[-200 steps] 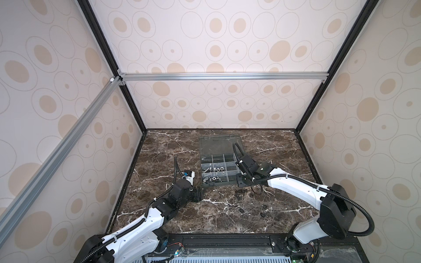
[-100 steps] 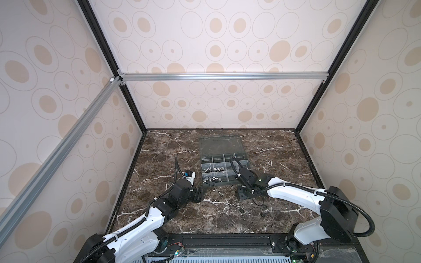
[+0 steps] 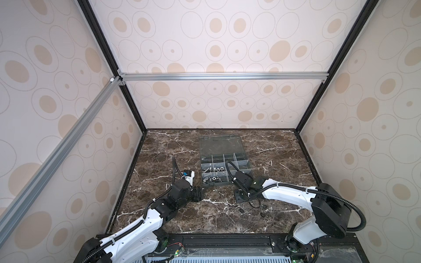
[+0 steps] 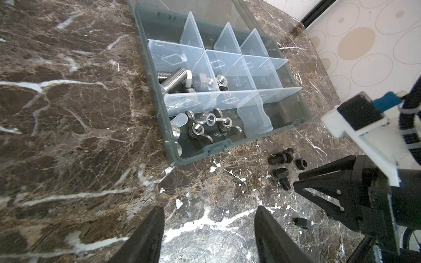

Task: Sort the screws and nuts into containers
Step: Pick up the screw from the center of the table.

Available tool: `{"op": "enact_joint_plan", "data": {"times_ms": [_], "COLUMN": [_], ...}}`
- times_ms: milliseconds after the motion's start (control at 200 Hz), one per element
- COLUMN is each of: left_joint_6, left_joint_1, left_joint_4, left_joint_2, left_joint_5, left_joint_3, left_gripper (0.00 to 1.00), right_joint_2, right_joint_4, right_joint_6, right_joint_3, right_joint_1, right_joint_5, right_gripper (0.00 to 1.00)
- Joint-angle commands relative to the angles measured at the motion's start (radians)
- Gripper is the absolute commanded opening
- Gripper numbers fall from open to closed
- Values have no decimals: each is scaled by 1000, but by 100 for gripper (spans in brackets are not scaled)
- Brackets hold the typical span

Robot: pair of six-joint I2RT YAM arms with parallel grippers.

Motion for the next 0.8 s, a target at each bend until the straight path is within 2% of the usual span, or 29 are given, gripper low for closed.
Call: {"op": "enact_joint_plan", "data": {"times_ms": [0,495,795], "left_joint_6": [-20,-17,-25], "left_joint_1": [-4,-7,-7], "left_joint_4": [14,5,-13], "left_joint_2": [-13,-36,-38], "left_joint_5": [-14,-32,-55], "left_joint_3": [-5,-12,-16], "left_gripper": [63,64,64], "right_joint_2": [21,121,143], "right_joint_4": [-2,17,35], "right_joint_6": [15,-5,1], "right_joint_3": [-11,9,-8], "right_joint_1": [10,9,11], "right_joint_5": [1,-5,-18], "right_gripper": [27,23,14]}}
